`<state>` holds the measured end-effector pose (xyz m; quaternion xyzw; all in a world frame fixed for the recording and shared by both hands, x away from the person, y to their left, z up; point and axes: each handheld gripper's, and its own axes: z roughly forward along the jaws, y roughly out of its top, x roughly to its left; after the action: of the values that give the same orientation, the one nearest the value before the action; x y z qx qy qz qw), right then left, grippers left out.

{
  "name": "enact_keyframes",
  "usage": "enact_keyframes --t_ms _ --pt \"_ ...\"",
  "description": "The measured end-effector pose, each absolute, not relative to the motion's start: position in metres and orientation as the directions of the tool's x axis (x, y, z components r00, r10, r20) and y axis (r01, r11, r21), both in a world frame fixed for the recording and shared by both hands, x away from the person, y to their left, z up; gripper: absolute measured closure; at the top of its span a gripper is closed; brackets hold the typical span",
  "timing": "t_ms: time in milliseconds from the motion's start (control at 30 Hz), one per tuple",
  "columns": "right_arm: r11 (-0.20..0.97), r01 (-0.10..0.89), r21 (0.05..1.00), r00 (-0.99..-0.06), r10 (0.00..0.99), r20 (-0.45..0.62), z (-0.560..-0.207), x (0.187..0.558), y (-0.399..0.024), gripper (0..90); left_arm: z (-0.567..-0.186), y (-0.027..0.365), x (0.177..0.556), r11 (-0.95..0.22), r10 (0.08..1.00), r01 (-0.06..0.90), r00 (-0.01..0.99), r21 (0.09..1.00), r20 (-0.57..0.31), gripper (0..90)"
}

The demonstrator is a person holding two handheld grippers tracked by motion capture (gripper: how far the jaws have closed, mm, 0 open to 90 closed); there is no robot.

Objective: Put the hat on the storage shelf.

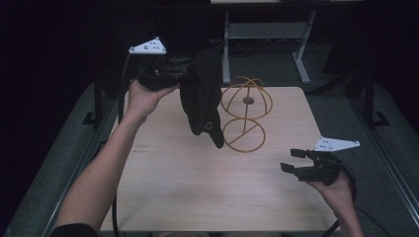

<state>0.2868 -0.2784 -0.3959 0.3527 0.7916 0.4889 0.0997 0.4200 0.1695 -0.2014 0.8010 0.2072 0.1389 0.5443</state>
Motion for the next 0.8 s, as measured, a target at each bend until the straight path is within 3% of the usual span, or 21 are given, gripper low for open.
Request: enact_keyframes --t_ms 800 --pt "0.218 0.498 0.839 -0.682 0.696 0.224 -0.406 0.290 -0.307 26.2 -0.176 0.099 0.463 -0.348 0.441 0.168 0.898 0.922 0.002 86.6"
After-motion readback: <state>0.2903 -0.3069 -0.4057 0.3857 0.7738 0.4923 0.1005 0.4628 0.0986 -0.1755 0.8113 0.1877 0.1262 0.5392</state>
